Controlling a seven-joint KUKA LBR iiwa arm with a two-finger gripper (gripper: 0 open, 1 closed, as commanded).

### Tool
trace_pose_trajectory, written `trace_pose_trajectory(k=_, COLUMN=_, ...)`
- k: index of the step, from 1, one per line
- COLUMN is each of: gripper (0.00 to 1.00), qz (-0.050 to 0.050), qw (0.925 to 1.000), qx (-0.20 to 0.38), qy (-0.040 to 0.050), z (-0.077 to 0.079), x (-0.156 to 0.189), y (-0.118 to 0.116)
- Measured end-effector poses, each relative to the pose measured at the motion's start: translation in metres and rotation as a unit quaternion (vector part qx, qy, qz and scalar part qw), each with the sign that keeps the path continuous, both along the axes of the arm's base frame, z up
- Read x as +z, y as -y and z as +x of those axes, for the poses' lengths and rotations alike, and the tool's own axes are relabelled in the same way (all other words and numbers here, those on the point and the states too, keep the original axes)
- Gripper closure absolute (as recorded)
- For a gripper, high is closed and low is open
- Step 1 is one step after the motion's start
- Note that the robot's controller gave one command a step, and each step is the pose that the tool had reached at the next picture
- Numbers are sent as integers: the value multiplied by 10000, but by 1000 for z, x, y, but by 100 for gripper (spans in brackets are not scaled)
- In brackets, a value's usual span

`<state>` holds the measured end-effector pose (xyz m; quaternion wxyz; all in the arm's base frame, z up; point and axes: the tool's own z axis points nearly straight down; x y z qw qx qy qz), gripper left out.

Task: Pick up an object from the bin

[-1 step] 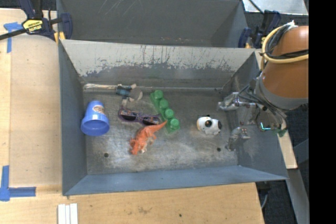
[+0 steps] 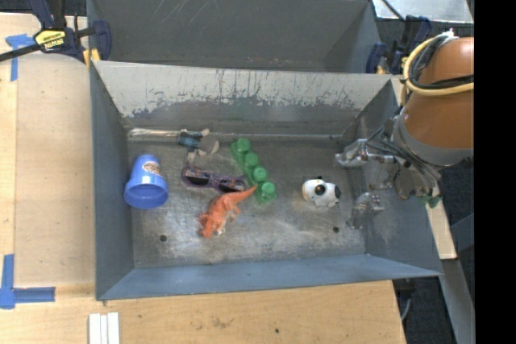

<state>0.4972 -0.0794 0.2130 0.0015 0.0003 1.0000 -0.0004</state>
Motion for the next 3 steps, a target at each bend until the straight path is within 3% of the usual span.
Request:
trace_pose_trajectory(k=1, gripper=0, qz=-7, qw=9993, qx=371, qy=29, z=35, x=-60, y=6)
trace_pose_trajectory(k=2, gripper=0, qz=10, qw=10000, qx=72, qy=-25, z=48, x=-82, y=9)
trace_pose_trajectory(k=3, gripper=0, qz=-4, qw=9982, qx=592, qy=15, z=79, x=-91, y=12)
